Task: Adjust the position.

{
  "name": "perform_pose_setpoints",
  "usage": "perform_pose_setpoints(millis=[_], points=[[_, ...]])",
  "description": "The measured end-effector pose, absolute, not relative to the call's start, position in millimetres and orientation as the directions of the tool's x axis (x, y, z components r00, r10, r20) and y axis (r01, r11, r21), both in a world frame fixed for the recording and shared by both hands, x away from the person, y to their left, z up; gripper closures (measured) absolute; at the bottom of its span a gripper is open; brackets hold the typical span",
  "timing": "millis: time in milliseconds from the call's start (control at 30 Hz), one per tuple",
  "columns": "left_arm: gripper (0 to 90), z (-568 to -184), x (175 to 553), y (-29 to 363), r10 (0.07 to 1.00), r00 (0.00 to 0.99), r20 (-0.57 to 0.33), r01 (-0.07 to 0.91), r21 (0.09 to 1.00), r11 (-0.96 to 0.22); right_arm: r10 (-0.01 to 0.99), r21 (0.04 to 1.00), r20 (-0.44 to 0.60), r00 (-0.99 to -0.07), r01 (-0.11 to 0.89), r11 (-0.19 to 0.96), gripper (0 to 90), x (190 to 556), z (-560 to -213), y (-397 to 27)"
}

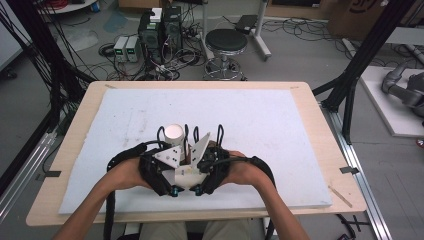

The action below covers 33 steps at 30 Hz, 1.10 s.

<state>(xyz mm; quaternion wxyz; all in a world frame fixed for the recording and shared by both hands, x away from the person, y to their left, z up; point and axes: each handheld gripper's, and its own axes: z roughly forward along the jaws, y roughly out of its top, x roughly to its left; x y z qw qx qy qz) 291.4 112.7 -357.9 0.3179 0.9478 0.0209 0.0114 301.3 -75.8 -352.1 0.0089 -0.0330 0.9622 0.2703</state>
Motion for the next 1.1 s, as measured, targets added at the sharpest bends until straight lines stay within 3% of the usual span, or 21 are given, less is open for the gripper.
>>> perform_pose_setpoints(millis=[200, 833, 1100], points=[[34.0, -359.4, 291.9, 111.0, 0.04, 0.999, 0.013, 0.025, 0.598, -0.801, -0.061, 0.521, -0.031, -0.998, -0.068, 0.851, 28.5, 300.8, -352.3, -74.5], [36.3, -362.7, 292.4, 110.9, 0.053, 0.999, 0.005, 0.039, 0.599, -0.799, -0.062, 0.522, -0.026, -0.998, -0.066, 0.85, 28.5, 302.5, -354.8, -74.4], [36.1, -362.1, 293.3, 112.0, 0.057, 0.998, 0.002, 0.045, 0.596, -0.802, -0.055, 0.531, -0.022, -0.998, -0.058, 0.845, 20.9, 302.9, -357.1, -75.3]])
